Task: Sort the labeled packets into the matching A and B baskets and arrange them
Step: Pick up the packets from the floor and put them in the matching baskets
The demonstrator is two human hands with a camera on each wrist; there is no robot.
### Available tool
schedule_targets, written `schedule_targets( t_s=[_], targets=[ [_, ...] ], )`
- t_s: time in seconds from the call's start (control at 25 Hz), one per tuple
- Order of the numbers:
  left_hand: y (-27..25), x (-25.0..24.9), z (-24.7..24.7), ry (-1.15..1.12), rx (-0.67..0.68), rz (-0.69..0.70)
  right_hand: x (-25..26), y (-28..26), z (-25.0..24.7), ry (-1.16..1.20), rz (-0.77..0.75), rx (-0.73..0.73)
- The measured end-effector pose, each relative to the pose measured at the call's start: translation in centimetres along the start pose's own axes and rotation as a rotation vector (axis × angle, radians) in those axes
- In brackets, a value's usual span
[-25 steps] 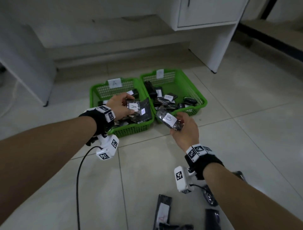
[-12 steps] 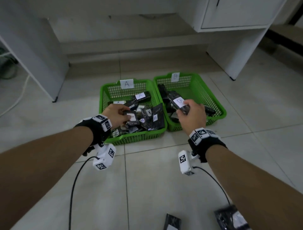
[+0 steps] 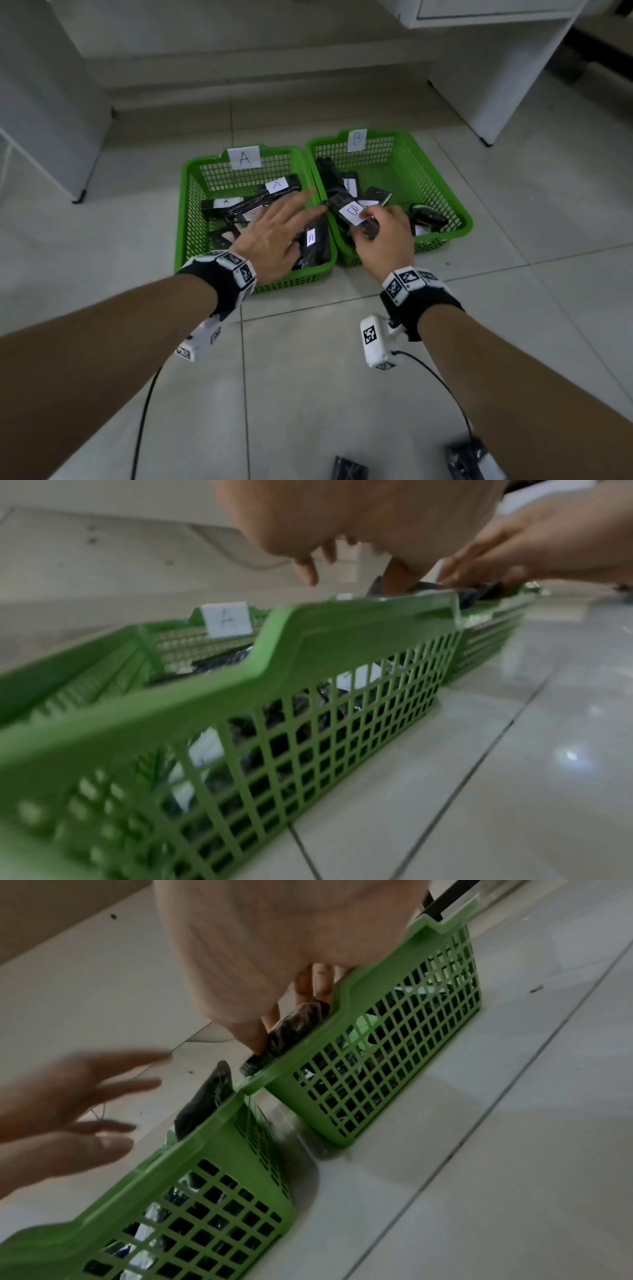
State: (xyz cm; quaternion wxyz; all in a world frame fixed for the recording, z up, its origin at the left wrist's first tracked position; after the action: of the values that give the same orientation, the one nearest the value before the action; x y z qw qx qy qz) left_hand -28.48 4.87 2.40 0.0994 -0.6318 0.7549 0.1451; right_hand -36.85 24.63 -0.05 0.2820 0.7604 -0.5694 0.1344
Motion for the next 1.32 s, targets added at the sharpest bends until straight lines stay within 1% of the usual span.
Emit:
schedule_targets(
  t_s=[0.04, 0.08, 0.12, 0.2, 0.24, 0.32, 0.4, 0.48, 0.56, 0.64, 0.72, 0.76, 0.8, 0.84, 0.96, 1.04, 1.08, 1.16, 1.2, 1.24, 1.32],
  targets=[
    [0.3, -0.5, 0.6, 0.035, 0.064, 0.079, -0.1, 0.0, 0.0, 0.000, -0.002, 0.006],
    [0.4, -0.7, 1.1, 0.076, 0.116, 0.115, -0.1, 0.0, 0.0, 0.002, 0.000, 0.015],
    [0.3, -0.7, 1.6, 0.128, 0.140, 0.112, -0.1, 0.0, -0.1, 0.011, 0.003, 0.027],
    [-0.1, -0.1, 2.1, 0.243, 0.139, 0.050, -0.3, 0.0, -0.3, 0.026, 0.005, 0.061],
    [-0.4, 0.0, 2.1, 0.232, 0.150, 0.030, -0.3, 0.0, -0.4, 0.019, -0.004, 0.081],
    [-0.9, 0.2, 2.0, 0.083, 0.188, -0.011, -0.5, -0.5, -0.9, -0.031, -0.051, 0.066],
    [-1.0, 0.2, 1.5, -0.080, 0.200, -0.078, -0.5, -1.4, -1.6, -0.067, -0.090, -0.030],
    [-0.9, -0.2, 0.7, -0.054, 0.142, -0.077, -0.8, -2.9, -2.5, -0.056, -0.080, -0.100],
    [-0.9, -1.3, -0.3, 0.044, 0.073, -0.004, -1.2, -4.6, -3.2, -0.071, -0.062, -0.105],
    [-1.2, -3.2, -0.7, 0.089, 0.016, 0.113, -2.2, -6.7, -3.9, -0.094, -0.037, -0.080],
    [-1.8, -6.0, -0.1, 0.097, 0.048, 0.244, -3.5, -8.8, -4.9, -0.123, 0.012, -0.028],
    [-2.0, -7.5, 0.3, 0.081, 0.102, 0.324, -4.1, -9.6, -5.5, -0.151, 0.043, 0.006],
    [-2.8, -9.6, 1.5, 0.049, 0.182, 0.416, -5.3, -11.6, -6.3, -0.176, 0.083, 0.041],
    [-3.3, -11.0, 2.1, 0.043, 0.250, 0.494, -5.9, -12.1, -6.7, -0.192, 0.103, 0.071],
    [-6.6, -16.2, 5.5, 0.015, 0.510, 0.746, -8.8, -16.3, -8.5, -0.243, 0.227, 0.174],
    [-9.0, -19.2, 7.5, 0.052, 0.707, 0.883, -10.7, -19.1, -9.6, -0.257, 0.312, 0.222],
    [-10.0, -20.1, 8.2, 0.119, 0.803, 0.941, -11.4, -20.2, -10.0, -0.271, 0.334, 0.236],
    [-11.5, -20.9, 9.6, 0.315, 0.973, 1.050, -12.5, -21.8, -11.0, -0.295, 0.371, 0.258],
    [-12.1, -20.9, 10.2, 0.404, 1.032, 1.099, -13.0, -22.5, -11.4, -0.303, 0.385, 0.271],
    [-12.5, -20.8, 10.6, 0.457, 1.073, 1.120, -13.3, -23.0, -11.8, -0.302, 0.393, 0.282],
    [-13.2, -20.4, 11.2, 0.461, 1.098, 1.110, -13.5, -23.8, -12.4, -0.287, 0.390, 0.285]
  ],
)
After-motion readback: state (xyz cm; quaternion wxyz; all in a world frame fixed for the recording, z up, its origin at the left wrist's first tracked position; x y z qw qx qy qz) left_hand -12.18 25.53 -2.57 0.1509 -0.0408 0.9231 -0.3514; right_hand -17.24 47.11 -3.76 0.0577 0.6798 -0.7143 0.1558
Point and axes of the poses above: each hand's wrist, its own y-axis towards the middle knuckle, its own z-axis out of the palm, x = y × z, the point moved 3 cm from there along y, towards the middle knuckle, and after that the axes turned 9 degrees about -y, right-handed, at the moved point
